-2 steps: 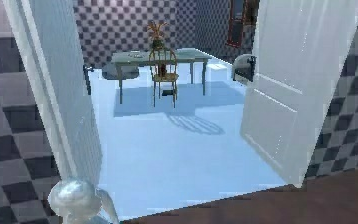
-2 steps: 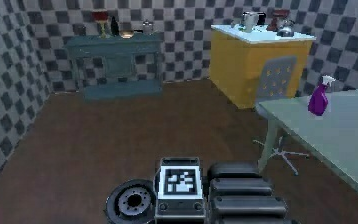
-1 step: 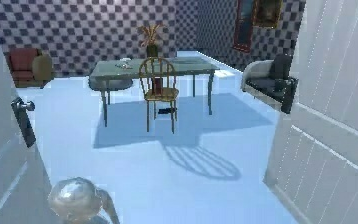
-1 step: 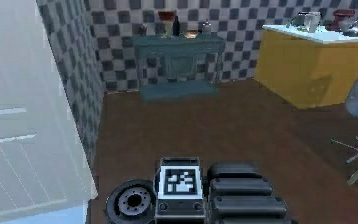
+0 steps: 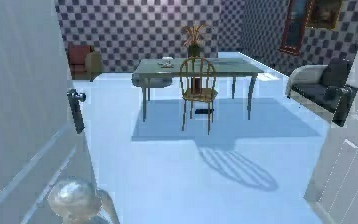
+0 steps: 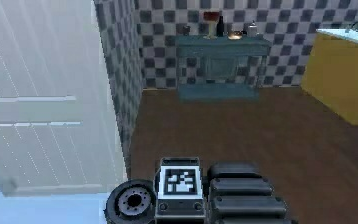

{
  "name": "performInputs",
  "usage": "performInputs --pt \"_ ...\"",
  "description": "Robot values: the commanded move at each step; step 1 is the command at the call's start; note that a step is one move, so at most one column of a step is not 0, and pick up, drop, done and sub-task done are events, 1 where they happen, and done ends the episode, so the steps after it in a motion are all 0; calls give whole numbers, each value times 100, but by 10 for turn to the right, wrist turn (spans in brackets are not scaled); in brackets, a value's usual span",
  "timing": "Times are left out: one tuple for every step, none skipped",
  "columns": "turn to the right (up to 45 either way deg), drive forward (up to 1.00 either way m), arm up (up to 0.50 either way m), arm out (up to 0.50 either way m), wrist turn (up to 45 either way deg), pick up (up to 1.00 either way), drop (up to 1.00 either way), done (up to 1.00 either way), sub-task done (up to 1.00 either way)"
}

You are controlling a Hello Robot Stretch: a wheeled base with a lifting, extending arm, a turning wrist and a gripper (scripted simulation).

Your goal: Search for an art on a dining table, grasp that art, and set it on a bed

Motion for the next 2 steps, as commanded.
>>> performInputs --pt "0 100 0 0 0 0 0 0 0" --pt "-30 0 0 0 0 0 0 0 0"
